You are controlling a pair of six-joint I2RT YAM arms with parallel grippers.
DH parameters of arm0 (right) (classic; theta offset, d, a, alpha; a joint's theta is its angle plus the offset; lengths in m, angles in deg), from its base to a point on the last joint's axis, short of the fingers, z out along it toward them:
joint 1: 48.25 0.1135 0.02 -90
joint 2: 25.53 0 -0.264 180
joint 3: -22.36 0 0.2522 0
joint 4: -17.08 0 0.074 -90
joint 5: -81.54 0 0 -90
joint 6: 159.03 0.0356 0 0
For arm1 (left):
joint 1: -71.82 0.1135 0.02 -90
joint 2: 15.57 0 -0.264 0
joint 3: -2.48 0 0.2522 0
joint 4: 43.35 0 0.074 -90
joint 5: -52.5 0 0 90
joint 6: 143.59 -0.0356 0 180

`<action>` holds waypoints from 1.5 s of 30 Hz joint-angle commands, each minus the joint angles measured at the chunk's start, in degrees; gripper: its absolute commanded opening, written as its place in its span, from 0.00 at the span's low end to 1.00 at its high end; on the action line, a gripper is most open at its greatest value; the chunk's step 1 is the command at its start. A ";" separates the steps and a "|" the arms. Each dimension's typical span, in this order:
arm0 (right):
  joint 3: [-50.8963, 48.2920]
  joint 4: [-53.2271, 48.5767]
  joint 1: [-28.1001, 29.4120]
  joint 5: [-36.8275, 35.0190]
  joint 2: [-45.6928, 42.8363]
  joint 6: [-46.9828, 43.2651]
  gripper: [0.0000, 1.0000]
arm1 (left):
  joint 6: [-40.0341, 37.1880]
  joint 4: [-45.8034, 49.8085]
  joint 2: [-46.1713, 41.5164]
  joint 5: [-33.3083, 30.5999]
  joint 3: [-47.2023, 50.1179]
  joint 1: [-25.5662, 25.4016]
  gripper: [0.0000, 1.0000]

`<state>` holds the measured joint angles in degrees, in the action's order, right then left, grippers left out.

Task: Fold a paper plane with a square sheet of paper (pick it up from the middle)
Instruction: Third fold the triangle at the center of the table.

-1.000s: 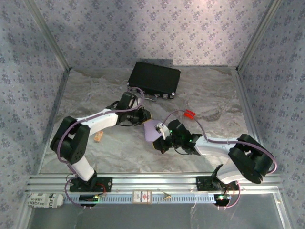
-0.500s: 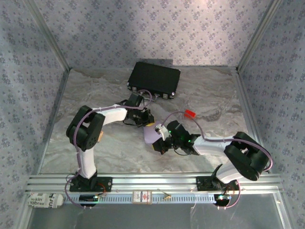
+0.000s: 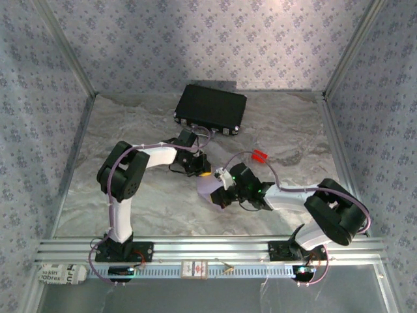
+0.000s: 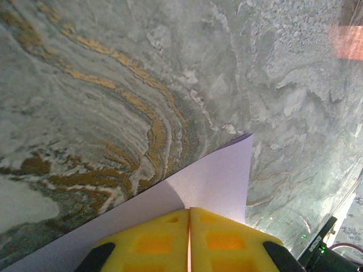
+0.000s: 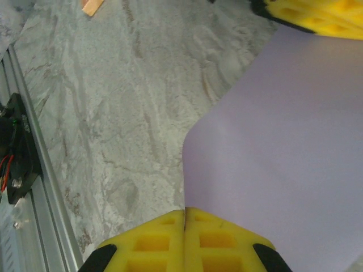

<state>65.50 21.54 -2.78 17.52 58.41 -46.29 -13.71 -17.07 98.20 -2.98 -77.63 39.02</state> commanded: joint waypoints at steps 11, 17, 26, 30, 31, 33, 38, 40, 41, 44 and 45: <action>2.81 -5.95 -3.17 -5.81 3.97 3.02 0.02 | -0.29 2.25 0.92 -0.59 0.78 -0.70 0.08; 4.41 -7.30 -3.35 -6.25 5.18 2.68 0.02 | -0.15 2.08 0.57 -0.61 1.13 -0.71 0.08; 5.28 -8.99 -3.29 -6.93 5.63 2.30 0.02 | 0.42 1.46 -0.12 -0.69 1.83 -0.69 0.08; 5.15 -8.99 -3.33 -7.08 5.54 2.43 0.02 | 0.55 1.32 -0.23 -0.69 1.84 -0.76 0.08; 5.15 -8.99 -3.29 -7.15 5.58 2.48 0.02 | 0.52 1.29 -0.27 -0.68 1.83 -0.69 0.08; 5.24 -8.99 -3.29 -7.21 5.65 2.48 0.02 | 0.60 1.20 -0.31 -0.69 1.92 -0.71 0.08; 5.71 -9.33 -3.29 -7.60 5.66 2.31 0.02 | 0.90 0.86 -0.31 -0.69 2.04 -0.73 0.08; 5.84 -9.56 -3.31 -7.87 5.71 2.31 0.02 | 0.99 0.74 -0.31 -0.58 2.08 -0.70 0.08; 5.94 -9.69 -3.39 -7.95 5.60 2.31 0.02 | 1.00 0.65 -0.32 -0.53 2.02 -0.73 0.08; 5.95 -9.91 -3.30 -8.14 5.58 2.31 0.02 | 1.13 0.59 -0.40 -0.51 2.10 -0.70 0.08; 5.95 -10.04 -3.32 -8.14 5.59 2.31 0.02 | 1.09 0.65 -0.40 -0.51 2.10 -0.77 0.08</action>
<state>70.14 13.38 -5.75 10.33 63.68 -44.19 -13.04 -18.08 98.14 -2.76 -77.13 39.02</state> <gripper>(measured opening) 0.052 0.083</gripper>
